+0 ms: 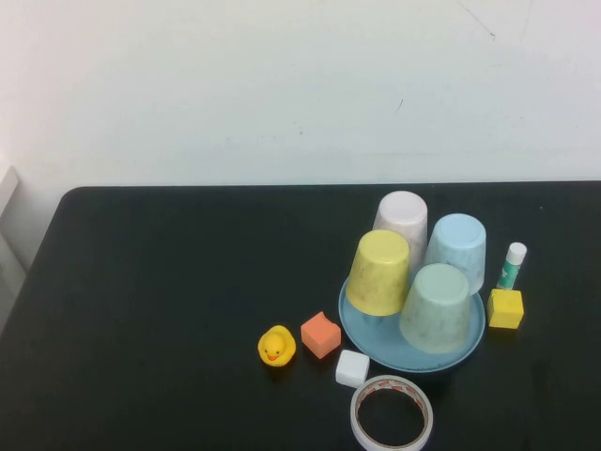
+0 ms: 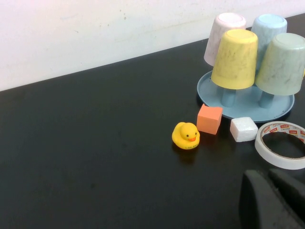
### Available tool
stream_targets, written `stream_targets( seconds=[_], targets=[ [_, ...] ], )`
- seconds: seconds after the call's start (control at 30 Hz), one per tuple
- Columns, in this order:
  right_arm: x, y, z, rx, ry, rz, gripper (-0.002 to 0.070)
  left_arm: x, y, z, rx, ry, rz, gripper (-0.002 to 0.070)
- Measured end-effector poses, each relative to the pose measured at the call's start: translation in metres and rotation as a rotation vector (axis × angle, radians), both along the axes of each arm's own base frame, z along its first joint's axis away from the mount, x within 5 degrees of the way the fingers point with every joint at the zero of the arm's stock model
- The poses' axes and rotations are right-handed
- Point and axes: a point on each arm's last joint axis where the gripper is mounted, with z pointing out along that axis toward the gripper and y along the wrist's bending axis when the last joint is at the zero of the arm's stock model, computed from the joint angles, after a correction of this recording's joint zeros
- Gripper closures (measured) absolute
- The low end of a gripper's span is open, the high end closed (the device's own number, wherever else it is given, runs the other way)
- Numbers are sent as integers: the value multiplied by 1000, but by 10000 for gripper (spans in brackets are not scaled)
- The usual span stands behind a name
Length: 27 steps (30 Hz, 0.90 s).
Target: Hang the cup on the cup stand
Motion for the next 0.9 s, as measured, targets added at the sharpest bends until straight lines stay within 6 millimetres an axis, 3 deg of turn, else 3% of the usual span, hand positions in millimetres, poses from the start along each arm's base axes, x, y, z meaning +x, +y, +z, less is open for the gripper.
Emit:
stream_targets(
  seconds=[0.13,0.27,0.37,0.47,0.67,0.9],
  targets=[
    [16,-6,-11,-19,-21,-157,678,0,0,0,0,0,0,675],
    [48,-28,-16,150,-61,-539,678,0,0,0,0,0,0,675],
    [63,-47,-26,334,4,-781,678,0,0,0,0,0,0,675],
    [70,-60,-44,405,67,-941,678,0,0,0,0,0,0,675],
    [69,-68,-75,324,60,-1032,678,0,0,0,0,0,0,675],
    [62,-75,-105,426,27,-1091,678,0,0,0,0,0,0,676]
  ],
)
